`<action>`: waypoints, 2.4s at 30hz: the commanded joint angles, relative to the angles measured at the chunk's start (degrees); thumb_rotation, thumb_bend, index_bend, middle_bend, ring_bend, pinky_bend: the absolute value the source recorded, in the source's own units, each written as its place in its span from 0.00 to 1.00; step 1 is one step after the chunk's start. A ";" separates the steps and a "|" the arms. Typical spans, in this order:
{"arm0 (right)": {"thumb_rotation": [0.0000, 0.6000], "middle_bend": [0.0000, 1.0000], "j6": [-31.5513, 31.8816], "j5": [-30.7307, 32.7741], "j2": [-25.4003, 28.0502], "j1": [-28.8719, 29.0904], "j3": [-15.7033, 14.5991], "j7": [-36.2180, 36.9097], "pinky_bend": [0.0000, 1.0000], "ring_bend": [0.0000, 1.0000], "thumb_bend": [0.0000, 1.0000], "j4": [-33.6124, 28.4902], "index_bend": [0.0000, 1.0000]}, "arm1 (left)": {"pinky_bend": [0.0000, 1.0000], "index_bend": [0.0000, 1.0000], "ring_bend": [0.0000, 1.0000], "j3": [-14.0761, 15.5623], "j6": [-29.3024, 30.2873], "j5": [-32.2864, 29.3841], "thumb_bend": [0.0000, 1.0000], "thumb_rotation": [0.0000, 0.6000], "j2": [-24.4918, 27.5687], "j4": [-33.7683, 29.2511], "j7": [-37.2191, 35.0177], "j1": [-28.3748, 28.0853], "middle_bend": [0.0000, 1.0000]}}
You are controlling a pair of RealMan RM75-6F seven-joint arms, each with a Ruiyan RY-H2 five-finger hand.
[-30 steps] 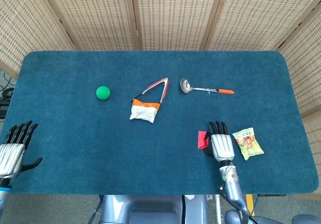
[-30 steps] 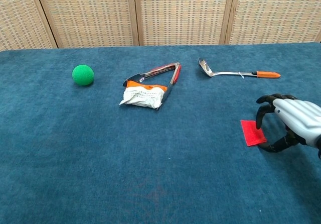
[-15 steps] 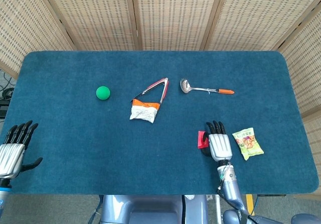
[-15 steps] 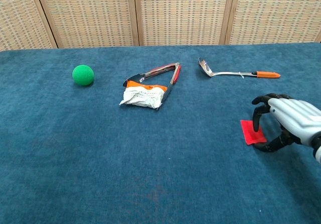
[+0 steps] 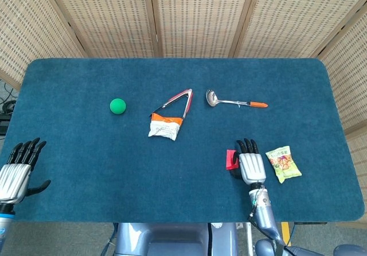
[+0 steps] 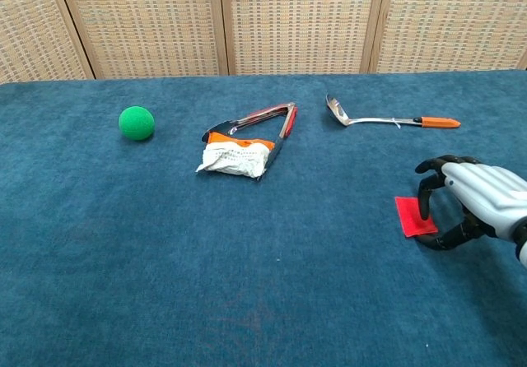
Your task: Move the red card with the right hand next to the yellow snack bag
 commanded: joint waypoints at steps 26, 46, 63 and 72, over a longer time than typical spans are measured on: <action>1.00 0.16 -0.58 0.88 0.99 0.00 0.26 -0.65 0.00 0.00 0.36 -1.20 0.59 | 0.00 0.00 0.00 0.18 -0.09 0.47 0.22 1.00 0.03 -0.44 0.00 -0.32 0.00; 1.00 0.16 -0.51 0.64 0.73 0.34 0.36 -0.51 0.00 0.00 0.36 -0.78 0.59 | 0.00 0.00 0.00 0.32 0.01 0.76 0.22 1.00 0.04 -0.54 -0.05 -0.39 0.00; 1.00 0.16 -2.64 2.80 1.32 1.96 1.14 -4.30 0.00 0.00 0.38 -2.02 0.59 | 0.00 0.00 0.00 0.31 -0.14 0.60 0.22 1.00 0.16 -0.58 -0.32 -0.46 0.00; 1.00 0.16 -2.93 3.70 1.56 2.28 1.05 -5.21 0.00 0.00 0.44 -2.62 0.59 | 0.00 0.00 0.00 0.35 -0.09 0.71 0.22 1.00 0.20 -0.61 -0.35 -0.47 0.00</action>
